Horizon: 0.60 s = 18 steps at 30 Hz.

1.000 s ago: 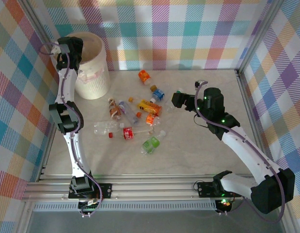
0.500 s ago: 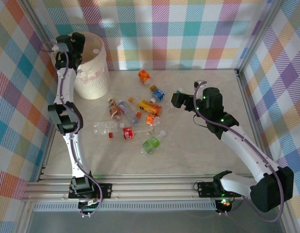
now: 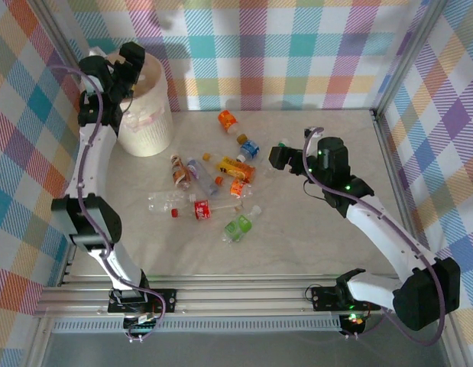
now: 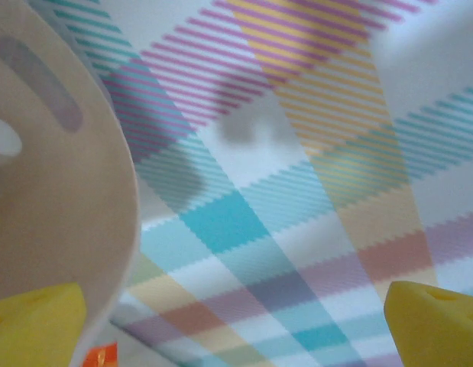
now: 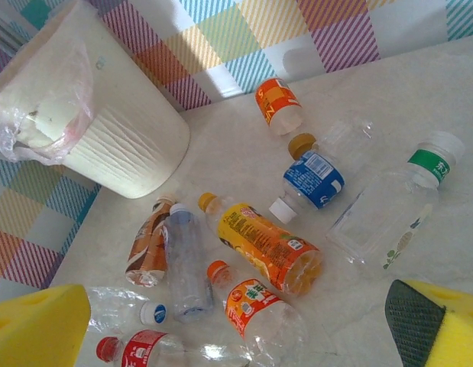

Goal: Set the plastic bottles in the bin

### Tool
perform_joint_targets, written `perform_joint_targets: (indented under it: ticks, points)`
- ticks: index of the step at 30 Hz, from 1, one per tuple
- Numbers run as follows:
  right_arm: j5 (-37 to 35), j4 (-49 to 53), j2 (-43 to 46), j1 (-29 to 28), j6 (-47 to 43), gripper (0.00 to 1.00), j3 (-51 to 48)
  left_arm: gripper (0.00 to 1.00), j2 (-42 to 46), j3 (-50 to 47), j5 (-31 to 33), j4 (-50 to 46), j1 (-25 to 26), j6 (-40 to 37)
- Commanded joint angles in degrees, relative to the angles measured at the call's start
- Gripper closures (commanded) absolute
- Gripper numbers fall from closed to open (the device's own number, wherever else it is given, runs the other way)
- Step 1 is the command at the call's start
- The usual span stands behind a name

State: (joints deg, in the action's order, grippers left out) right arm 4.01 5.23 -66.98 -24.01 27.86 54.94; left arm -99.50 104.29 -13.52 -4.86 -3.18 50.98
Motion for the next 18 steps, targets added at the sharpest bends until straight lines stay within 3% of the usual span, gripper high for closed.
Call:
perform_joint_targets:
  ticks: [1, 8, 13, 18]
  points:
    - [-1.0, -2.0, -1.5, 0.3, 0.6, 0.00, 0.2, 0.00, 7.0, -6.7, -2.3, -2.5, 2.0, -4.6]
    - [-2.1, -3.6, -3.6, 0.3, 1.1, 0.00, 0.4, 0.00, 23.1, -22.8, 13.5, -16.7, 11.4, -10.8]
    - [-0.7, -3.9, -4.2, 0.3, 0.3, 0.00, 0.7, 0.00, 32.0, -35.8, 25.2, -23.9, 17.7, -1.8]
    - [0.8, -2.9, -4.8, 0.3, -0.6, 0.00, 0.6, 0.00, 38.2, -46.6, 29.7, -28.9, 18.1, 9.9]
